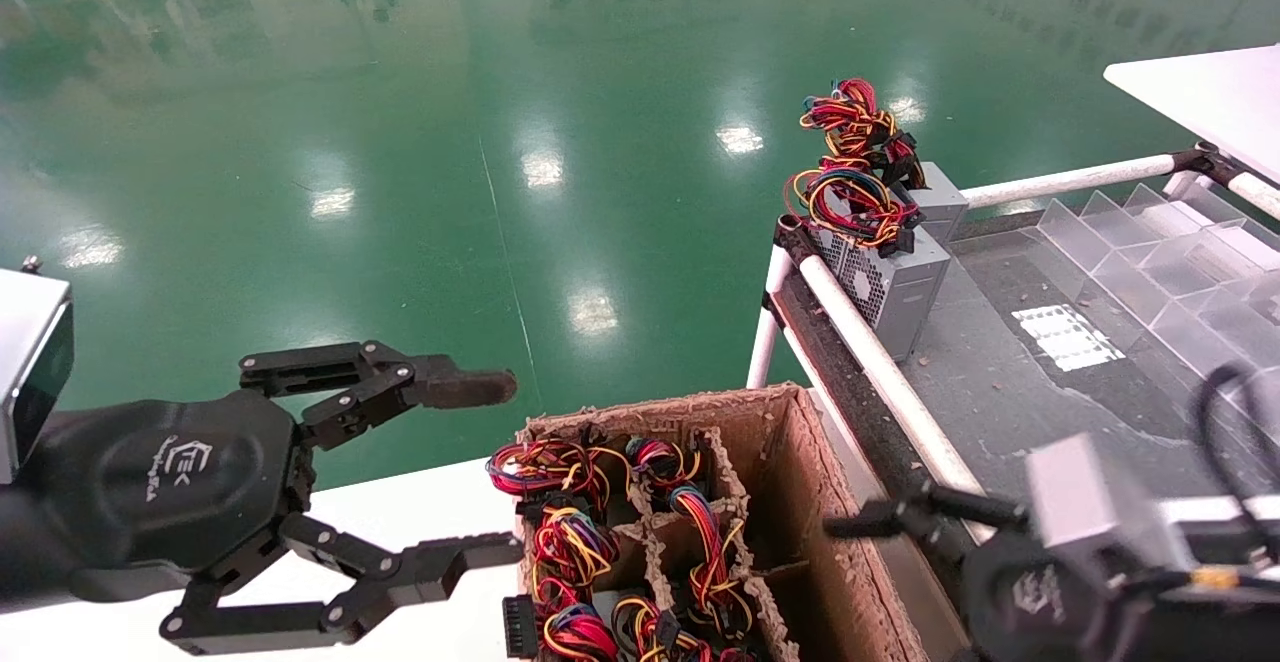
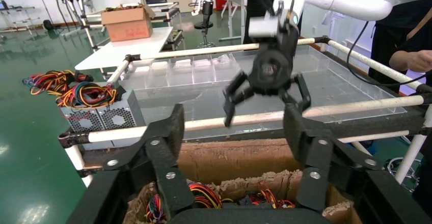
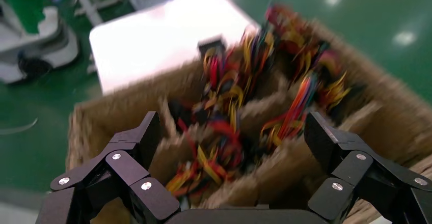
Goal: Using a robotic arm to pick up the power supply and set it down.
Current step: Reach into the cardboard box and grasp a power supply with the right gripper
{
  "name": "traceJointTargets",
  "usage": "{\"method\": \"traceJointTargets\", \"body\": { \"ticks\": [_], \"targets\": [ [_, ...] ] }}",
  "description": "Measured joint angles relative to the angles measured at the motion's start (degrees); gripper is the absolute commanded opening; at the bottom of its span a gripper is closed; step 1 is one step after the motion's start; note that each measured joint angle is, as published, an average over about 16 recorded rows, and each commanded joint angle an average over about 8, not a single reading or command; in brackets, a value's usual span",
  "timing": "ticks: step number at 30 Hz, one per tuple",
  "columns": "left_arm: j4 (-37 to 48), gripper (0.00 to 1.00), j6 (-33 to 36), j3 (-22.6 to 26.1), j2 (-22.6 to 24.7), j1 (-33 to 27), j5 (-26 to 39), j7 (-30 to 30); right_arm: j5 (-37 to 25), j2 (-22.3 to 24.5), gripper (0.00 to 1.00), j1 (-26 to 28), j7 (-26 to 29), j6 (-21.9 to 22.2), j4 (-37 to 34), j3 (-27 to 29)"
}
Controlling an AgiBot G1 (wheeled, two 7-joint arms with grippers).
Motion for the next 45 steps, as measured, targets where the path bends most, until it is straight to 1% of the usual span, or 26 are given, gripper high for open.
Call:
{"method": "traceJointTargets", "body": {
  "ticks": [5, 10, 20, 21, 23, 25, 28, 29, 30, 32, 34, 45],
  "targets": [
    [0.00, 1.00, -0.01, 0.02, -0.01, -0.01, -0.01, 0.01, -4.35, -2.34, 1.00, 2.08, -0.42, -0.83, -1.89, -3.25],
    [0.00, 1.00, -0.02, 0.04, -0.02, -0.01, -0.03, 0.02, -7.87, -4.93, 1.00, 3.98, -2.20, -0.98, -4.14, -6.01],
    [0.00, 1.00, -0.04, 0.09, -0.04, -0.02, -0.06, 0.04, -11.40, -9.75, 0.99, 6.61, -6.94, -0.48, -9.04, -9.26],
    [0.00, 1.00, -0.04, 0.09, -0.04, -0.02, -0.06, 0.05, -11.55, -10.19, 0.96, 6.78, -7.34, -0.44, -9.53, -9.47],
    [0.00, 1.00, -0.04, 0.10, -0.04, -0.02, -0.07, 0.05, -11.74, -11.05, 0.81, 7.07, -8.04, -0.41, -10.53, -9.85],
    [0.00, 1.00, -0.05, 0.11, -0.04, -0.02, -0.07, 0.05, -11.78, -11.86, 0.59, 7.31, -8.66, -0.45, -11.59, -10.21],
    [0.00, 1.00, -0.05, 0.12, -0.05, -0.03, -0.08, 0.06, -11.71, -12.97, 0.23, 7.61, -9.55, -0.59, -13.18, -10.72],
    [0.00, 1.00, -0.05, 0.12, -0.05, -0.03, -0.08, 0.06, -11.66, -13.30, 0.14, 7.70, -9.82, -0.65, -13.70, -10.90],
    [0.00, 1.00, -0.05, 0.13, -0.05, -0.03, -0.09, 0.06, -11.61, -13.63, 0.08, 7.79, -10.08, -0.72, -14.22, -11.10],
    [0.00, 1.00, -0.06, 0.14, -0.06, -0.03, -0.09, 0.07, -11.51, -14.21, 0.02, 7.97, -10.57, -0.87, -15.21, -11.52],
    [0.00, 1.00, -0.06, 0.14, -0.06, -0.03, -0.10, 0.07, -11.42, -14.73, 0.00, 8.16, -11.05, -1.01, -16.14, -11.98],
    [0.00, 1.00, -0.08, 0.19, -0.08, -0.04, -0.13, 0.09, -11.15, -16.31, 0.00, 9.39, -13.58, -1.44, -19.95, -14.93]
  ]
}}
